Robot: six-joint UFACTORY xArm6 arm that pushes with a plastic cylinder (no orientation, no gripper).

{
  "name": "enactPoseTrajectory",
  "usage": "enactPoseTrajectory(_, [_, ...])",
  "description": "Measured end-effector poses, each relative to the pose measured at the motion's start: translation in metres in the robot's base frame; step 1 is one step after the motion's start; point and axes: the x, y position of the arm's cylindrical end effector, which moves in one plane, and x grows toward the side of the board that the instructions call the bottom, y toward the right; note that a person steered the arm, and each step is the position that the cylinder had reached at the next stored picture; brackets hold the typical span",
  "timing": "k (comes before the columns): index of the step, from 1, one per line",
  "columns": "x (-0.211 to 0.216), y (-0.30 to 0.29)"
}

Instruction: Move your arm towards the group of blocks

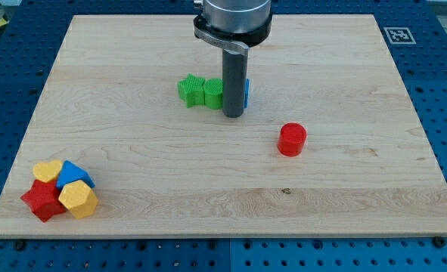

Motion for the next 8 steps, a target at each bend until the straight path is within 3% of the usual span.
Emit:
enactPoseTrajectory(2, [0.016, -0.002])
enactPoseTrajectory(4, [0.019, -0.065])
enactPoseTrajectory(8, [0.023, -0.067])
